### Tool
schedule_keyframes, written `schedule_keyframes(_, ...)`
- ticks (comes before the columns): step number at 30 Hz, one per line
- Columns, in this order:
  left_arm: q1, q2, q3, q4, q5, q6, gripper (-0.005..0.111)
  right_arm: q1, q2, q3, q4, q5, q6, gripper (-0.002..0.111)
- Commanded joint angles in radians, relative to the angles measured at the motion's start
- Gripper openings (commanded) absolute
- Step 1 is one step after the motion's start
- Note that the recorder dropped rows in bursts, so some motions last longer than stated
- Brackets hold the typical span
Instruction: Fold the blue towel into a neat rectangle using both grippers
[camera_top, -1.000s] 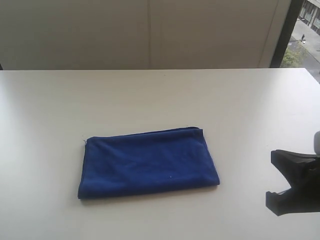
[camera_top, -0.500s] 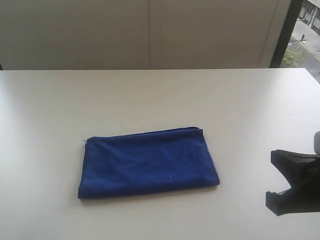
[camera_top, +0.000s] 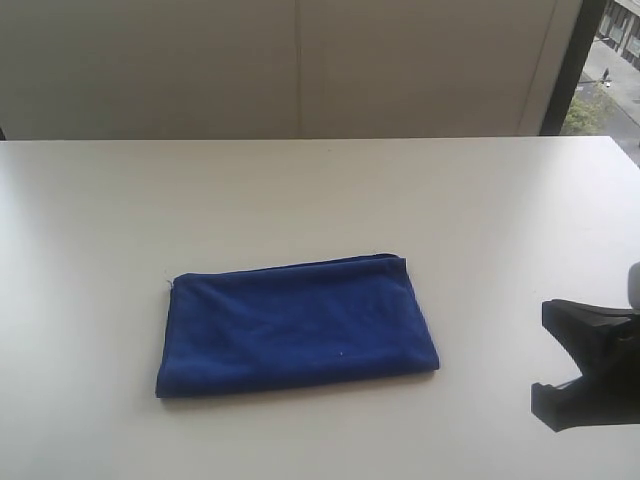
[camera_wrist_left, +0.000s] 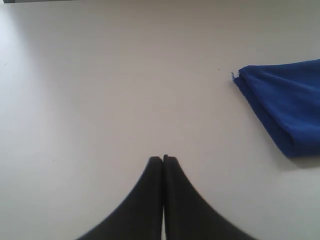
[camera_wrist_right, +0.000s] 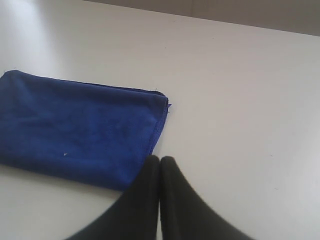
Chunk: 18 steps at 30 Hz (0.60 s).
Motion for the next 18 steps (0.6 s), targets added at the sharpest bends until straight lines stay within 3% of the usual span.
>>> schedule_keyframes(1,-0.018,-0.008,0.005,-0.003,-0.004,-0.008,0.000,-0.006,-0.010,0.006,-0.002,-0.011,0.005,0.000)
schedule_keyframes(18,-0.010,-0.008,0.005,-0.001,-0.017,0.000,0.000,-0.006,-0.010,0.006,-0.002,-0.011,0.005,0.000)
